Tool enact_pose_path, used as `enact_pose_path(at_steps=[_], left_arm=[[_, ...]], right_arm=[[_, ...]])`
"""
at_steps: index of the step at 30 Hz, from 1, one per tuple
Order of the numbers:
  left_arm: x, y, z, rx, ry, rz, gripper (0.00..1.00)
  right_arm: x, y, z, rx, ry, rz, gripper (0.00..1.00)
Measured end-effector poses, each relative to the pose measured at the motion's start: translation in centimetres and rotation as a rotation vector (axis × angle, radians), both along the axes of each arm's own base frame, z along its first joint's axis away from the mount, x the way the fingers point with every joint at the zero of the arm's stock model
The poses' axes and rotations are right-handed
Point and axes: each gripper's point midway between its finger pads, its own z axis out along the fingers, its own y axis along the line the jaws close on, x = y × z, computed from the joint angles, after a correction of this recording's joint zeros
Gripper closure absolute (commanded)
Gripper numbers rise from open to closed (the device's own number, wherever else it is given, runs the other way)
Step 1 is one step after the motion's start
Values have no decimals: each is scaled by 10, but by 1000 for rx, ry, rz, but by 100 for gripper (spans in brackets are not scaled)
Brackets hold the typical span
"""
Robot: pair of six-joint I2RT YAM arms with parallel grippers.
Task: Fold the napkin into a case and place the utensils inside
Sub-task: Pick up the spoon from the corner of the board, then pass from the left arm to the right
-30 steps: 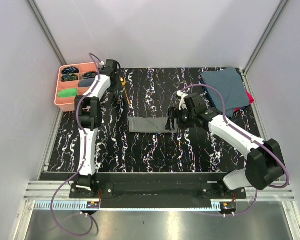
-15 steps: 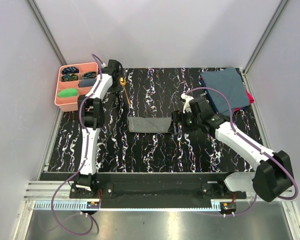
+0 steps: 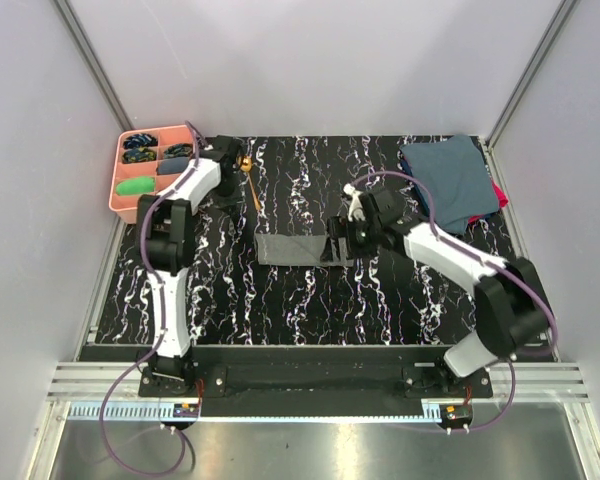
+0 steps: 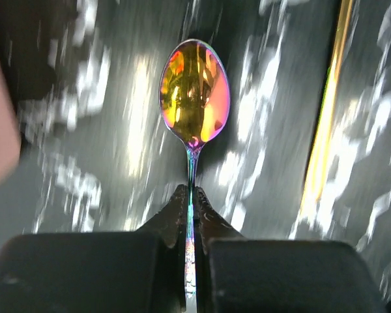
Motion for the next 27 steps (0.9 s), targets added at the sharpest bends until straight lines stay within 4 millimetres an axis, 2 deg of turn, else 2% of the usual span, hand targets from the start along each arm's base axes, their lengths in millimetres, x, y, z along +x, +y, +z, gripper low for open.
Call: enact_pose_path(at_steps=[2, 6, 9, 12, 16, 19, 22, 27], left_arm=[[-26, 0, 16, -26, 1, -1, 100], [-57, -6, 63, -90, -98, -19, 100], [-81, -18, 99, -133, -192, -65, 100], [-106, -44, 120, -171, -246, -159, 100], [-142, -89, 123, -191, -247, -340, 100], [-165, -119, 118, -188, -233, -467, 100], [-181, -134, 114, -179, -217, -551, 100], [-190, -145, 113, -166, -218, -618, 100]], right_arm=[[11, 13, -8, 21, 37, 7, 6], [33, 38, -6, 92, 83, 31, 9], [63, 63, 11, 178, 76, 70, 14], [91, 84, 36, 268, 49, 130, 20], [105, 100, 68, 352, 6, 225, 25], [100, 104, 80, 380, -1, 285, 30], [91, 103, 77, 383, 17, 324, 32], [75, 97, 60, 368, 72, 358, 38]])
